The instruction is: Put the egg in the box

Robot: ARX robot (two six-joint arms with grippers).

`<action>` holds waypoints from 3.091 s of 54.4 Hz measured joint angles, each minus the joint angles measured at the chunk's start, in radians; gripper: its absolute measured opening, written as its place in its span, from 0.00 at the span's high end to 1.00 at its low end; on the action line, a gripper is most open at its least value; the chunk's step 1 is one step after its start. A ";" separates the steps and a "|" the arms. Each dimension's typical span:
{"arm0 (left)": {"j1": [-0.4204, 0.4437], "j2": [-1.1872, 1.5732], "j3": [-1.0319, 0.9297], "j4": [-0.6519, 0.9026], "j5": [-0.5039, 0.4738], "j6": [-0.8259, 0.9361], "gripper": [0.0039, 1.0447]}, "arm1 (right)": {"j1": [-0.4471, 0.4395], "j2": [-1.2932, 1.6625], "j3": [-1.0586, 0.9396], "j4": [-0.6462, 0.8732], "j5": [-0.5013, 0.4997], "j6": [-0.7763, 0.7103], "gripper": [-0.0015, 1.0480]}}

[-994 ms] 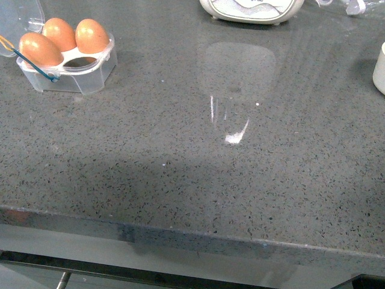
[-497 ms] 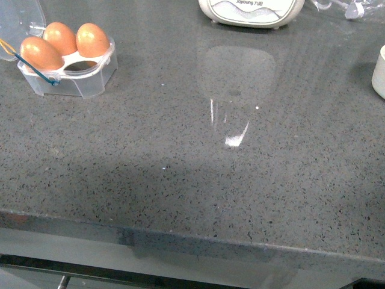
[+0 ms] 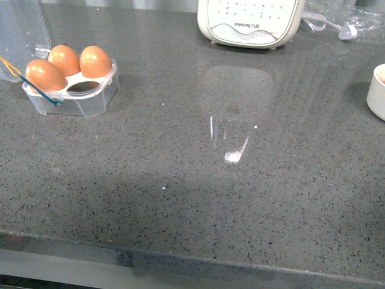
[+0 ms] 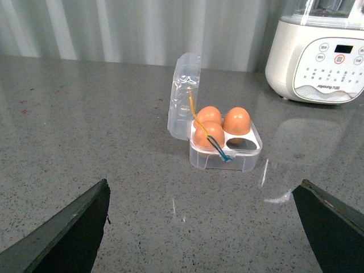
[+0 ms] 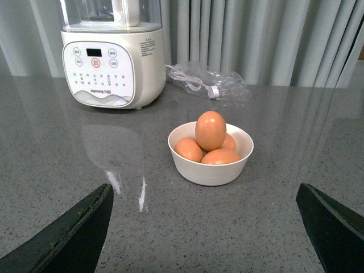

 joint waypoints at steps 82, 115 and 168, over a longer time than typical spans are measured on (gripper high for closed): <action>0.000 0.000 0.000 0.000 0.000 0.000 0.06 | -0.112 1.408 0.599 0.634 -0.091 0.089 0.07; 0.000 0.000 0.000 0.000 0.000 0.000 0.06 | -0.116 1.584 0.724 0.486 -0.151 0.032 0.07; 0.000 0.000 0.000 0.000 0.000 0.000 0.06 | -0.127 1.636 0.705 0.511 -0.161 0.005 0.58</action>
